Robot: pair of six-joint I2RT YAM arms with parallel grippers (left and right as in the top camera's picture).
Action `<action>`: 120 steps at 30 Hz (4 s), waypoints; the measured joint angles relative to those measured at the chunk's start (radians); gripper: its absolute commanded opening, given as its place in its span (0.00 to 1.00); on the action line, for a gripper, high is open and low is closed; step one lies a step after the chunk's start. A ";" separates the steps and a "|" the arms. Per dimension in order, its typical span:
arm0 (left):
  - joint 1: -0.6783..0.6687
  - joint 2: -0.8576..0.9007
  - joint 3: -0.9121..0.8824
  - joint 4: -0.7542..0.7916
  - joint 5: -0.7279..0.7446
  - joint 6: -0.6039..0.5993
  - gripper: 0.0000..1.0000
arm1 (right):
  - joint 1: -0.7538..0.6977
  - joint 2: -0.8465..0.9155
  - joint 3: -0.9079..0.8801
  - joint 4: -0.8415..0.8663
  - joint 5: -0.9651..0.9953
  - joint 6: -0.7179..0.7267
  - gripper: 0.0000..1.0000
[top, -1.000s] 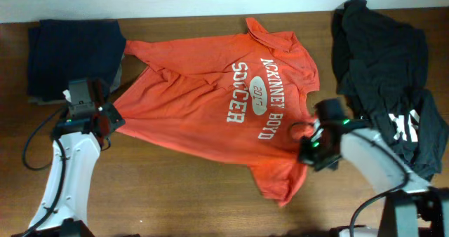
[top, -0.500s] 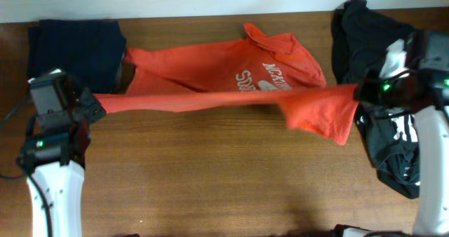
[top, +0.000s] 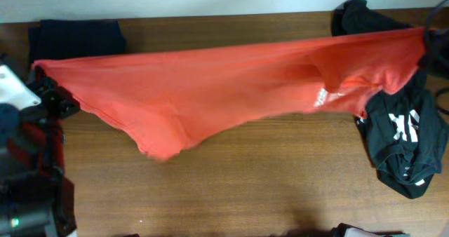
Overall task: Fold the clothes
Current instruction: 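Lift the t-shirt by the hem with both grippers and stretch it, then fold the hem up toward the collar with both grippers and release, then grasp the folded t-shirt's bottom edge with both grippers at each side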
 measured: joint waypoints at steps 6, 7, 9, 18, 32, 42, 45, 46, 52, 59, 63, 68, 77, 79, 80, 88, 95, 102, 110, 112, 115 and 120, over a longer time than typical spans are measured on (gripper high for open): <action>-0.003 -0.034 0.098 0.017 -0.024 0.034 0.00 | -0.090 -0.006 0.210 -0.122 -0.026 -0.016 0.04; -0.003 -0.038 0.126 0.016 -0.031 0.042 0.01 | -0.104 -0.009 0.247 -0.142 -0.026 -0.018 0.04; -0.003 -0.045 0.160 0.011 -0.043 0.057 0.00 | -0.118 -0.015 0.296 -0.175 -0.023 -0.019 0.04; -0.002 -0.033 0.220 -0.092 -0.082 0.100 0.01 | -0.129 -0.002 0.364 -0.307 -0.007 -0.044 0.04; -0.021 0.377 0.219 -0.190 -0.068 0.104 0.01 | -0.006 0.393 0.362 -0.321 -0.097 -0.099 0.04; -0.023 0.769 0.217 0.140 0.025 0.104 0.00 | 0.155 0.754 0.358 -0.027 -0.038 -0.106 0.04; -0.036 0.840 0.216 0.216 0.031 0.104 0.00 | 0.171 0.854 0.358 0.057 -0.022 -0.106 0.04; -0.043 0.863 0.217 0.253 0.031 0.104 0.00 | 0.171 0.872 0.358 0.071 -0.019 -0.105 0.04; -0.074 1.037 0.217 0.427 0.037 0.104 0.01 | 0.170 0.982 0.357 0.179 -0.003 -0.106 0.04; -0.076 1.137 0.215 0.324 0.037 0.104 0.01 | 0.169 1.026 0.356 0.062 0.003 -0.106 0.04; -0.076 1.137 0.219 0.175 0.033 0.104 0.00 | 0.157 1.026 0.354 -0.086 0.010 -0.107 0.04; -0.076 1.137 0.218 0.026 0.033 0.105 0.00 | 0.151 1.026 0.315 -0.163 0.061 -0.105 0.04; -0.076 1.137 0.218 -0.123 0.029 0.108 0.00 | 0.142 1.026 0.074 -0.096 0.099 -0.105 0.04; -0.075 1.137 0.214 -0.129 0.029 0.108 0.01 | 0.140 1.026 0.048 -0.085 0.102 -0.105 0.04; -0.074 1.137 0.206 -0.130 0.029 0.108 0.00 | 0.140 1.026 0.040 -0.081 0.102 -0.105 0.04; -0.063 1.137 0.140 -0.130 0.011 0.114 0.78 | 0.132 1.026 0.039 -0.070 0.122 -0.104 0.53; -0.058 1.137 0.154 -0.136 0.002 0.123 0.99 | 0.114 1.026 0.169 -0.135 0.085 -0.101 0.62; -0.058 1.020 0.337 -0.320 0.000 0.129 0.99 | 0.109 0.935 0.604 -0.382 0.064 -0.100 0.84; -0.059 0.635 0.396 -0.569 0.072 0.119 0.99 | 0.127 0.625 0.614 -0.383 0.042 -0.086 0.87; -0.059 0.591 0.397 -0.672 0.084 0.073 0.99 | 0.127 0.525 0.523 -0.384 0.053 -0.085 0.87; -0.059 0.562 0.396 -0.791 0.093 0.001 0.99 | 0.127 0.325 0.314 -0.385 0.089 -0.085 0.87; -0.059 0.502 0.320 -0.820 0.101 -0.066 0.99 | 0.127 0.068 -0.053 -0.385 0.110 -0.067 0.87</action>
